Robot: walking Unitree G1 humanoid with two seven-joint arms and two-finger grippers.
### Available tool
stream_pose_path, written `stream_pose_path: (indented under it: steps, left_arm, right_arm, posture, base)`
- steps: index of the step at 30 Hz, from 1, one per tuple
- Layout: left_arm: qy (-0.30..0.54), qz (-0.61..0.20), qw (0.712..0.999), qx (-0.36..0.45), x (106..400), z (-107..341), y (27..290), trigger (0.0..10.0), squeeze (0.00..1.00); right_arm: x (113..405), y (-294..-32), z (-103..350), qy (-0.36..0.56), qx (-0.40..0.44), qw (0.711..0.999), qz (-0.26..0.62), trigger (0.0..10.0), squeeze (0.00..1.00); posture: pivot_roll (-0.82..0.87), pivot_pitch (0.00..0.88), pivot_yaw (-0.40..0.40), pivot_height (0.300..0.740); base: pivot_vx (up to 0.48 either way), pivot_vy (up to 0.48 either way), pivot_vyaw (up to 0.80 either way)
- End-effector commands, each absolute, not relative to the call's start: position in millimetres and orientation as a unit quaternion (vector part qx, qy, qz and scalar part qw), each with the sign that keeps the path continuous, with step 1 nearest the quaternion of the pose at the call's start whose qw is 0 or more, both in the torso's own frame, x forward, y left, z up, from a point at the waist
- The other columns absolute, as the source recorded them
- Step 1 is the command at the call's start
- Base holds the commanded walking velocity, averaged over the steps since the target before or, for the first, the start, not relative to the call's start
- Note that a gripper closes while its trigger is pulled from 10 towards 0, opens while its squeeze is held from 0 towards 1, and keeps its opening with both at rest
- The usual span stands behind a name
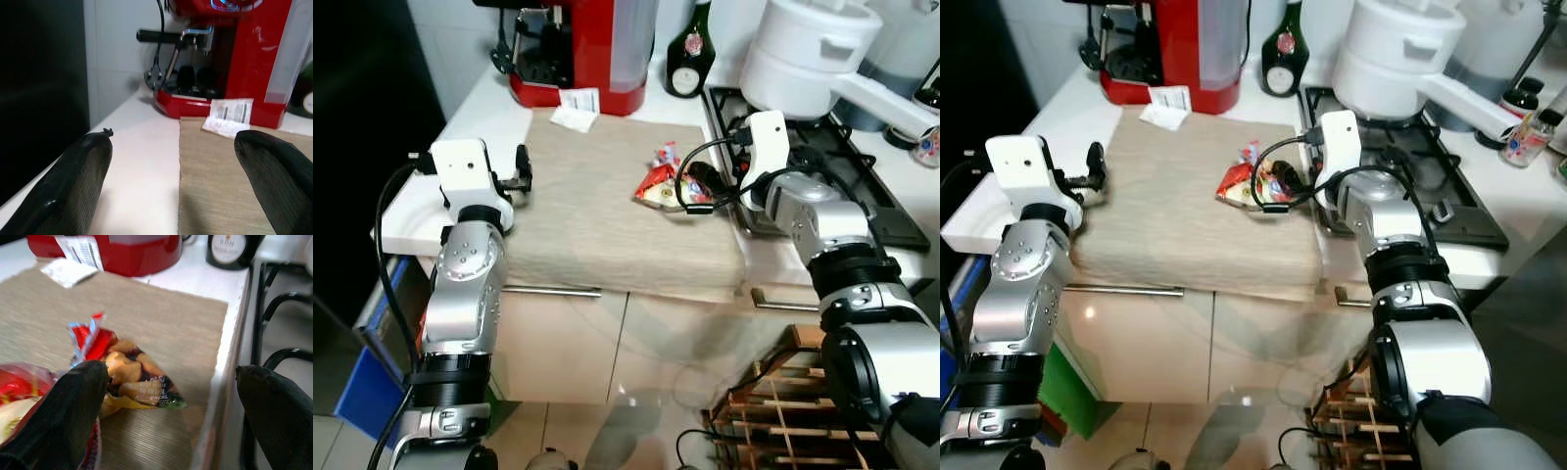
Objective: Restocking fridge
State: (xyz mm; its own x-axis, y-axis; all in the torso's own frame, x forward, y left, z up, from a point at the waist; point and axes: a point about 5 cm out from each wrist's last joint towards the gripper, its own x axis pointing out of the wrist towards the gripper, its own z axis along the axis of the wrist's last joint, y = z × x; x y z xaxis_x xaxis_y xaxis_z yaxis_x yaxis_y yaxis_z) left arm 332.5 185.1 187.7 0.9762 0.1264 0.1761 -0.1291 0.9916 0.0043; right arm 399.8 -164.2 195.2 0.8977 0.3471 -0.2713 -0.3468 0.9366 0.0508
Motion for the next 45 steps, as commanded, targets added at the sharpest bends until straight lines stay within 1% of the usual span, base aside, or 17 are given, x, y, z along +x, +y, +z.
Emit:
stream_pose_path:
  steps: [1,6,10,12,15,18,21,24,27,28,33,36,40,43,45]
  left_arm:
    - [-0.095,0.056,0.994,0.013,331,191,182,10.0,0.00]
    - [-0.093,0.055,0.994,0.015,331,190,182,10.0,0.00]
    - [-0.092,0.053,0.994,0.016,332,190,181,10.0,0.00]
    - [-0.092,0.053,0.994,0.017,332,190,181,10.0,0.00]
    - [-0.092,0.055,0.994,0.017,332,190,181,10.0,0.00]
    - [-0.092,0.056,0.994,0.018,332,190,182,10.0,0.00]
    - [-0.092,0.056,0.994,0.019,331,190,183,10.0,0.00]
    - [-0.091,0.056,0.994,0.019,331,190,182,10.0,0.00]
    - [-0.091,0.056,0.994,0.019,332,190,182,10.0,0.00]
    - [-0.091,0.056,0.994,0.019,332,190,182,10.0,0.00]
    - [-0.090,0.060,0.994,0.017,332,189,183,10.0,0.00]
    - [-0.089,0.060,0.994,0.017,332,189,183,10.0,0.00]
    - [-0.088,0.060,0.994,0.017,332,189,183,10.0,0.00]
    - [-0.088,0.059,0.994,0.018,333,189,183,10.0,0.00]
    - [-0.088,0.059,0.994,0.018,333,189,183,10.0,0.00]
  right_arm:
    - [403,-171,219,0.107,-0.002,0.979,0.176,10.0,0.00]
    - [404,-170,230,0.094,0.026,0.979,0.178,10.0,0.00]
    - [402,-147,223,0.125,0.119,0.963,0.205,10.0,0.00]
    - [401,-137,218,0.140,0.151,0.957,0.206,10.0,0.00]
    - [399,-122,212,0.154,0.172,0.952,0.202,10.0,0.00]
    - [399,-117,206,0.176,0.176,0.951,0.181,10.0,0.00]
    - [400,-121,205,0.184,0.159,0.959,0.145,10.0,0.00]
    - [399,-124,204,0.198,0.148,0.959,0.136,10.0,0.00]
    - [398,-128,197,0.219,0.133,0.958,0.130,10.0,0.00]
    - [396,-130,192,0.240,0.126,0.954,0.130,10.0,0.00]
    - [396,-134,188,0.265,0.141,0.945,0.133,10.0,0.00]
    - [396,-131,187,0.273,0.147,0.940,0.143,10.0,0.00]
    - [395,-122,182,0.282,0.114,0.937,0.173,10.0,0.00]
    - [393,-111,178,0.274,0.041,0.935,0.221,10.0,0.00]
    - [392,-108,177,0.275,0.028,0.932,0.233,10.0,0.00]
  posture:
    - [0.09,0.000,-0.043,0.740]
    - [0.09,0.000,-0.042,0.740]
    - [0.09,0.000,-0.042,0.740]
    - [0.09,0.000,-0.042,0.740]
    - [0.09,0.000,-0.047,0.740]
    - [0.09,0.000,-0.047,0.740]
    - [0.09,0.000,-0.045,0.740]
    - [0.09,0.000,-0.043,0.740]
    - [0.08,0.000,-0.046,0.740]
    - [0.08,0.000,-0.047,0.740]
    - [0.08,0.000,-0.054,0.740]
    - [0.08,0.000,-0.052,0.740]
    - [0.08,0.000,-0.049,0.740]
    - [0.08,0.000,-0.048,0.740]
    - [0.08,0.000,-0.048,0.740]
  base:
    - [0.000,0.000,0.00]
    - [0.000,0.000,0.00]
    - [0.000,0.000,0.00]
    - [0.000,0.000,0.00]
    - [0.000,0.000,0.00]
    - [0.000,0.000,0.00]
    - [0.000,0.000,0.00]
    - [0.000,0.000,0.00]
    - [0.000,0.000,0.00]
    - [0.000,0.000,0.00]
    - [0.000,0.000,0.00]
    - [0.000,0.000,0.00]
    - [0.000,0.000,0.00]
    - [0.000,0.000,0.00]
    - [0.000,0.000,0.00]
